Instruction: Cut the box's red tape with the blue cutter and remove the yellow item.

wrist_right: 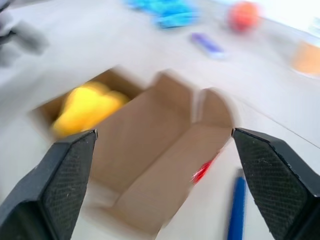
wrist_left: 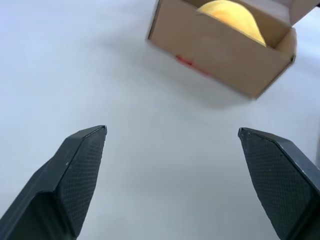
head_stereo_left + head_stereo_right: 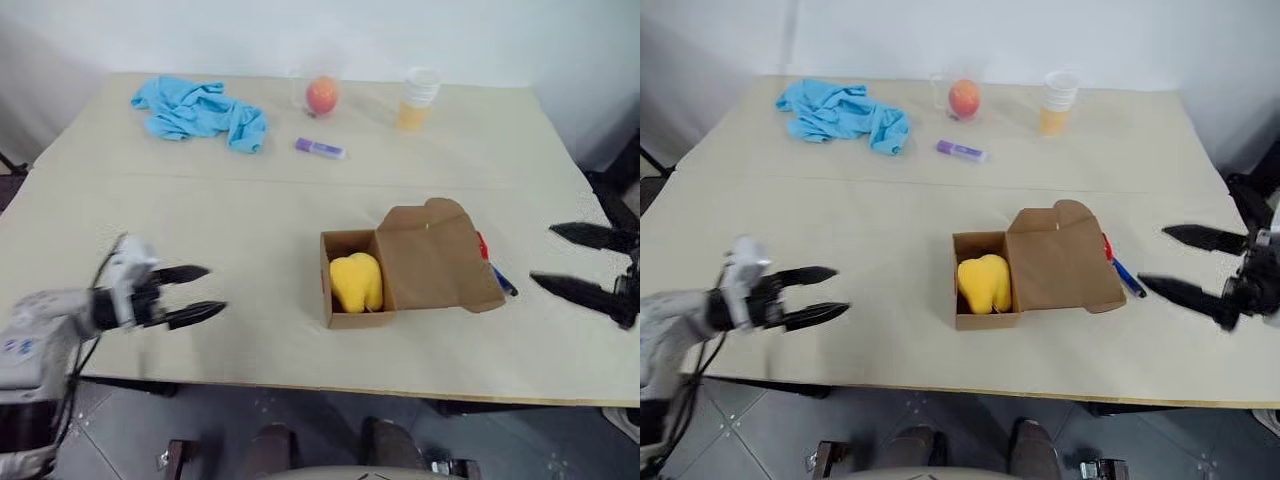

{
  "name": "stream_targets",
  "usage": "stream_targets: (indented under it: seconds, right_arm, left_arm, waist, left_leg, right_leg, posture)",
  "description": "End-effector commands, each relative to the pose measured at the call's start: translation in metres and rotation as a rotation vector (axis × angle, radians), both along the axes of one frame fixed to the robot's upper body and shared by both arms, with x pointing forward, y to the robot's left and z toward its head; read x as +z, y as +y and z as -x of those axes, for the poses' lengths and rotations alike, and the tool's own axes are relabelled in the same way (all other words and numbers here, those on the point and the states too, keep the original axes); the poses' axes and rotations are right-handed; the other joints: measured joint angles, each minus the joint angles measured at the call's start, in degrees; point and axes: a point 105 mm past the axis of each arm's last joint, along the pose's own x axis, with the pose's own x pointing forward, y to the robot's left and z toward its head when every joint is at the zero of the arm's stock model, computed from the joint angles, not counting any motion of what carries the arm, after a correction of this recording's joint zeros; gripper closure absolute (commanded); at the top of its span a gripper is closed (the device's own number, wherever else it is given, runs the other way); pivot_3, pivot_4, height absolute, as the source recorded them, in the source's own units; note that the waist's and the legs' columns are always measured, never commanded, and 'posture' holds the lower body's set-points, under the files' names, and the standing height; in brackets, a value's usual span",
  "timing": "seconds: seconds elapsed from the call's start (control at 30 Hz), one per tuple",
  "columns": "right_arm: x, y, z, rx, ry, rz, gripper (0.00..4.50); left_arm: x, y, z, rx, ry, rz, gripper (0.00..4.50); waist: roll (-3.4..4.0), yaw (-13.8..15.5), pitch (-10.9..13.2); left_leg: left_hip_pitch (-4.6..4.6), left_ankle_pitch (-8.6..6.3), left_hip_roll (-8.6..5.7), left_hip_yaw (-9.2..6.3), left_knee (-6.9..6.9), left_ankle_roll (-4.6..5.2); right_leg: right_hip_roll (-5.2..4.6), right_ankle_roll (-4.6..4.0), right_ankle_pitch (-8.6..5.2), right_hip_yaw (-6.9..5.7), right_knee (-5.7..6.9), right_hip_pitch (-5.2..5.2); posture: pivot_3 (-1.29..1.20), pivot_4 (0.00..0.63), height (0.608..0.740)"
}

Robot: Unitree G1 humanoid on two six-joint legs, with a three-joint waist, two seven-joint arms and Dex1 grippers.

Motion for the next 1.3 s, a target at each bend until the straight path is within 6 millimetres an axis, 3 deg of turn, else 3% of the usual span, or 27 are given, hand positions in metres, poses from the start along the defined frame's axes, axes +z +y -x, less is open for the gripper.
stream_targets:
  seconds: [0.03, 0.13, 0.27, 0.4, 0.5, 0.6, 0.63, 0.7, 0.8, 0.97, 1.1, 1.23, 1.3]
  right_arm:
    - [0.008, 0.017, 0.011, 0.152, -0.124, 0.022, 0.00]
    - [0.007, 0.037, 0.013, 0.231, -0.183, 0.015, 0.00]
    - [0.002, 0.051, 0.017, 0.262, -0.210, -0.003, 0.00]
    - [0.003, 0.047, 0.019, 0.200, -0.215, -0.014, 0.00]
    - [0.008, 0.038, 0.025, 0.125, -0.222, -0.017, 0.00]
    - [-0.001, 0.037, 0.043, 0.127, -0.157, 0.029, 0.00]
    - [-0.001, 0.032, 0.046, 0.088, -0.146, 0.033, 0.00]
    - [0.001, 0.026, 0.049, 0.034, -0.141, 0.030, 0.00]
    - [-0.007, 0.021, 0.061, -0.043, -0.119, 0.048, 0.00]
    - [-0.006, 0.029, 0.072, -0.130, -0.149, 0.014, 0.00]
    - [-0.006, 0.035, 0.077, -0.162, -0.166, 0.002, 0.00]
    - [-0.006, 0.041, 0.079, -0.175, -0.170, -0.010, 0.00]
    - [-0.007, 0.043, 0.079, -0.177, -0.169, -0.015, 0.00]
  left_arm:
    - [0.009, 0.037, 0.025, 0.078, -0.005, -0.002, 0.01]
    - [0.006, 0.050, 0.042, 0.106, 0.085, -0.020, 0.01]
    - [0.034, 0.027, 0.030, 0.029, 0.071, 0.007, 0.01]
    - [0.071, -0.026, 0.003, -0.186, 0.035, -0.027, 0.01]
    - [0.091, -0.082, -0.025, -0.331, 0.057, -0.095, 0.01]
    - [0.094, -0.128, -0.043, -0.420, 0.080, -0.249, 0.01]
    - [0.096, -0.154, -0.045, -0.503, 0.053, -0.274, 0.01]
    - [0.099, -0.183, -0.046, -0.596, 0.022, -0.302, 0.01]
    - [0.077, -0.220, -0.058, -0.643, -0.012, -0.454, 0.01]
    - [0.056, -0.249, -0.069, -0.698, -0.059, -0.562, 0.01]
    - [0.045, -0.253, -0.086, -0.664, -0.120, -0.691, 0.01]
    - [0.034, -0.251, -0.089, -0.706, -0.119, -0.779, 0.01]
    - [0.027, -0.249, -0.089, -0.731, -0.115, -0.821, 0.42]
  waist:
    - [-0.11, -0.5, 0.1]
    - [-0.11, -0.8, 0.1]
    - [-0.16, 0.8, 0.2]
    - [-0.15, 2.3, 0.2]
    - [-0.15, 2.6, 0.2]
    - [-0.15, 2.3, 0.1]
    - [-0.15, 2.2, 0.1]
    - [-0.24, 1.8, 0.2]
    - [-0.37, 1.3, 0.3]
    - [-0.39, 0.5, 0.3]
    - [-0.43, 0.7, 0.3]
    - [-0.43, 0.7, 0.3]
    - [-0.43, 0.7, 0.3]
  left_leg:
    - [0.15, 0.01, 0.02, 0.00, -0.11, -0.02]
    - [0.56, -0.02, 0.05, -0.14, -0.18, -0.06]
    - [0.64, -0.02, 0.17, -0.29, -0.16, -0.08]
    - [0.59, -0.02, 0.05, -0.43, -0.11, -0.07]
    - [0.54, -0.01, -0.24, -0.31, -0.09, -0.03]
    - [0.50, 0.01, -0.35, 0.15, -0.09, 0.03]
    - [0.52, 0.00, -0.34, 0.23, -0.11, 0.04]
    - [0.55, -0.03, -0.31, 0.42, -0.18, 0.10]
    - [0.54, -0.08, -0.22, 0.63, -0.19, 0.19]
    - [0.62, -0.07, -0.14, 0.67, -0.24, 0.17]
    - [0.62, -0.06, -0.13, 0.68, -0.15, 0.15]
    - [0.60, -0.07, -0.14, 0.67, -0.11, 0.17]
    - [0.59, -0.08, -0.14, 0.67, -0.11, 0.19]
  right_leg:
    - [0.00, -0.01, -0.01, 0.01, 0.00, 0.08]
    - [-0.08, -0.04, -0.02, 0.14, 0.09, 0.29]
    - [-0.26, -0.09, -0.04, 0.20, 0.15, 0.25]
    - [-0.33, -0.12, 0.00, 0.24, 0.23, 0.27]
    - [-0.27, -0.08, 0.06, 0.23, 0.33, 0.28]
    - [-0.23, -0.08, 0.06, 0.16, 0.39, 0.26]
    - [-0.21, -0.08, 0.05, 0.14, 0.36, 0.25]
    - [-0.19, -0.07, 0.04, 0.11, 0.23, 0.24]
    - [-0.19, -0.01, 0.05, 0.15, 0.11, 0.19]
    - [-0.14, 0.03, 0.03, 0.20, 0.11, 0.15]
    - [-0.14, 0.10, 0.07, 0.27, 0.14, 0.15]
    - [-0.15, 0.13, 0.09, 0.32, 0.15, 0.14]
    - [-0.15, 0.13, 0.09, 0.33, 0.15, 0.13]
  posture:
    - [0.00, 0.150, 0.740]
    - [0.00, 0.150, 0.740]
    - [0.00, 0.150, 0.740]
    - [0.00, 0.150, 0.740]
    - [0.00, 0.150, 0.740]
    - [0.00, 0.150, 0.740]
    - [0.00, 0.150, 0.740]
    - [0.00, 0.150, 0.740]
    - [0.00, 0.150, 0.740]
    - [0.00, 0.150, 0.740]
    - [0.00, 0.150, 0.740]
    - [0.00, 0.150, 0.740]
    - [0.00, 0.150, 0.740]
